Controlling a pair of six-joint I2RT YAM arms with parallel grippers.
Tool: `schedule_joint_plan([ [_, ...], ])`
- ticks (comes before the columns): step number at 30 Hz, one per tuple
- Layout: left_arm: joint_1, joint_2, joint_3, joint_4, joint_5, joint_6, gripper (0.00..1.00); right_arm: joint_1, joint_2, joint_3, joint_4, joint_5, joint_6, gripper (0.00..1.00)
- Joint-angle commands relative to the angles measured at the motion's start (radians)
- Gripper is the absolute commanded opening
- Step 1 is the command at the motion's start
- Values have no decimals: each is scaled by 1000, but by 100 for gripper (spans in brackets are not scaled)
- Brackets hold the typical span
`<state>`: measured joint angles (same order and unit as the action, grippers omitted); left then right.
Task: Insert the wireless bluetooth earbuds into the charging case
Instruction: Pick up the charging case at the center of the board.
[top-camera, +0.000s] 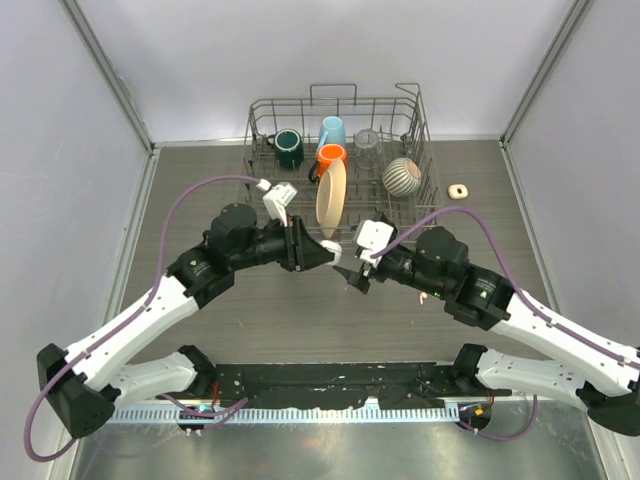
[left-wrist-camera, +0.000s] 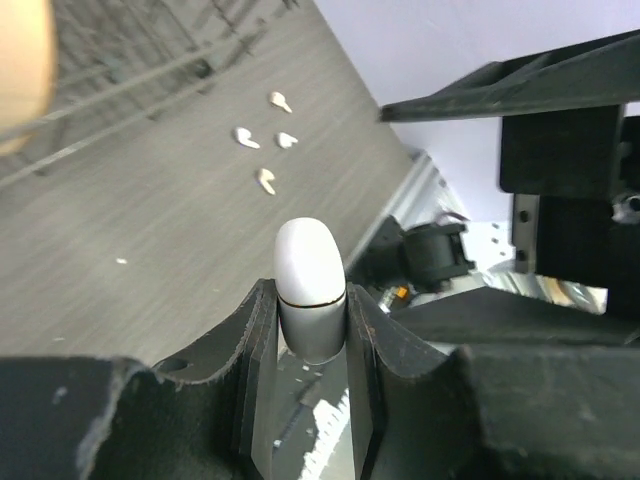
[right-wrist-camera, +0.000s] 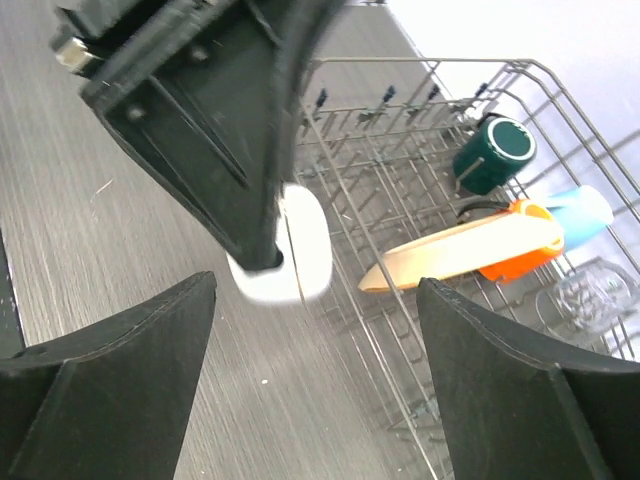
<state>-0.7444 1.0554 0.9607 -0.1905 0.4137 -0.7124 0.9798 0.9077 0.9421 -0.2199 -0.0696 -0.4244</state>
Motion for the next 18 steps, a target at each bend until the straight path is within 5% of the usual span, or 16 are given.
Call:
schedule_joint_plan([
  [1,-3,-123,1,-58,-234,134,0,5,-69,-9,99,145,178,88],
  [5,0,-208,-71,43,-360,166,0,3,-53,46,45,241,326,93],
  [10,-1,-310,-204,253,-328,220,0,-39,66,211,-130,375,629,95],
  [18,-1,-436,-397,581,-245,390,0,-174,102,239,-23,82,1166,92],
])
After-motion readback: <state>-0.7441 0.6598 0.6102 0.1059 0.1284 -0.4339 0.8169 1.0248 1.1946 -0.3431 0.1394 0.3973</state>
